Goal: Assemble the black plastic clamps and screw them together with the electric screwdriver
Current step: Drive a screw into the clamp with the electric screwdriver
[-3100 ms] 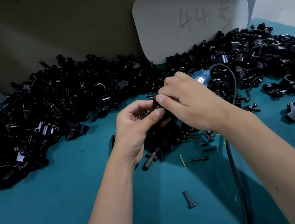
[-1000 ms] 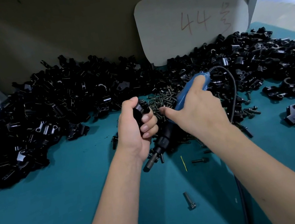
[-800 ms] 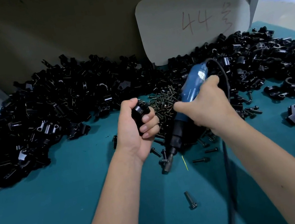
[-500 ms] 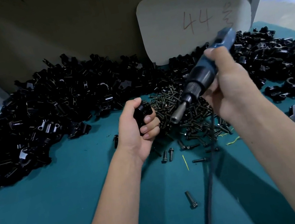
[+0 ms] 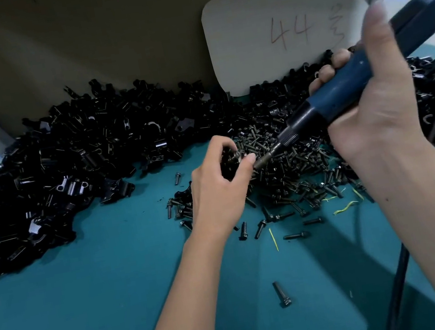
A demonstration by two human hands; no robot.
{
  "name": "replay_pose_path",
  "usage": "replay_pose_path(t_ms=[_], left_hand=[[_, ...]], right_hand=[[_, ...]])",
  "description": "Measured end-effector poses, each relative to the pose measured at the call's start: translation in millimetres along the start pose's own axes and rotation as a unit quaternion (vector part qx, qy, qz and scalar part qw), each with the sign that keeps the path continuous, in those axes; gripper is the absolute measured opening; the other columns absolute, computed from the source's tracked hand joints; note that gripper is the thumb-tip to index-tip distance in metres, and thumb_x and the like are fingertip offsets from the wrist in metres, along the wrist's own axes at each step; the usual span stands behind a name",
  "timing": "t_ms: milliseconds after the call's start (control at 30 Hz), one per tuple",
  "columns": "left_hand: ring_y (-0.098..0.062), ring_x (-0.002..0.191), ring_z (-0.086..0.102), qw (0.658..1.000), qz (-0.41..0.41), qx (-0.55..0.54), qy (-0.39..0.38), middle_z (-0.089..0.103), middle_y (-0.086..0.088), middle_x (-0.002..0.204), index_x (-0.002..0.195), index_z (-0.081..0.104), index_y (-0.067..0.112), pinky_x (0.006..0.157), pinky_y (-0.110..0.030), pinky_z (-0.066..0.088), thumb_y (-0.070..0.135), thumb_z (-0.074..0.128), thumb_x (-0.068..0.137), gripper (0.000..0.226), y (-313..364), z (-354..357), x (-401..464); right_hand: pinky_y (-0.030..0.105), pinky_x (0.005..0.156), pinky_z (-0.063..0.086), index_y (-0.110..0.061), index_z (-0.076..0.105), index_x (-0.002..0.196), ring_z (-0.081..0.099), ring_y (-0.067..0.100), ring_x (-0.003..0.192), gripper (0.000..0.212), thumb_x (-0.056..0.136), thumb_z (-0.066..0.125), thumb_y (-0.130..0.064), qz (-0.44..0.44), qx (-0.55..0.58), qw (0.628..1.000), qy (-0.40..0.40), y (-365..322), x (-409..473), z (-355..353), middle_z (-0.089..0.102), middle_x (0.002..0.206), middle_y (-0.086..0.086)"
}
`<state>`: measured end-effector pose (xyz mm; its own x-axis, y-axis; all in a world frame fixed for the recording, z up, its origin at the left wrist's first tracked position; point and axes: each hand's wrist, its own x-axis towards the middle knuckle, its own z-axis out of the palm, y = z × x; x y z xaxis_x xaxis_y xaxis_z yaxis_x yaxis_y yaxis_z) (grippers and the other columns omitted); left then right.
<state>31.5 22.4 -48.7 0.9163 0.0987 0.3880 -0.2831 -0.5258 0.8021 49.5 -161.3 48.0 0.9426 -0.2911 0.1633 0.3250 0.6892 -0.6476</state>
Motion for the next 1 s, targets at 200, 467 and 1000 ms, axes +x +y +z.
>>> replay_pose_path(t_ms=[200, 467, 1000], left_hand=[[0.025, 0.084, 0.046, 0.999, -0.022, -0.025, -0.012, 0.059, 0.011, 0.083, 0.096, 0.050, 0.036, 0.069, -0.008, 0.042, 0.065, 0.062, 0.085, 0.034, 1, -1, 1], [-0.009, 0.058, 0.034, 0.995, -0.022, -0.079, -0.058, 0.035, 0.000, 0.066, 0.100, 0.049, 0.027, 0.059, -0.034, 0.034, 0.051, 0.052, 0.100, 0.024, 4, -5, 0], [-0.010, 0.053, 0.030, 0.994, -0.032, -0.071, -0.078, 0.035, 0.010, 0.056, 0.090, 0.048, 0.029, 0.054, -0.031, 0.029, 0.046, 0.044, 0.097, 0.019, 6, -7, -5]], right_hand=[[0.036, 0.069, 0.055, -0.010, 0.048, 0.124, 0.059, 0.018, 0.065, 0.049, 0.091, 0.079, -0.029, -0.051, -0.006, 0.998, 0.033, -1, 0, 3, 0.058, 0.077, 0.003], [0.033, 0.060, 0.049, -0.008, 0.046, 0.111, 0.053, 0.017, 0.055, 0.044, 0.086, 0.081, -0.018, -0.104, -0.022, 0.992, 0.068, -5, 0, 5, 0.055, 0.069, 0.002], [0.032, 0.054, 0.043, -0.008, 0.043, 0.099, 0.045, 0.020, 0.048, 0.024, 0.092, 0.064, -0.001, -0.132, -0.027, 0.989, 0.062, 1, -7, 15, 0.048, 0.062, 0.006]])
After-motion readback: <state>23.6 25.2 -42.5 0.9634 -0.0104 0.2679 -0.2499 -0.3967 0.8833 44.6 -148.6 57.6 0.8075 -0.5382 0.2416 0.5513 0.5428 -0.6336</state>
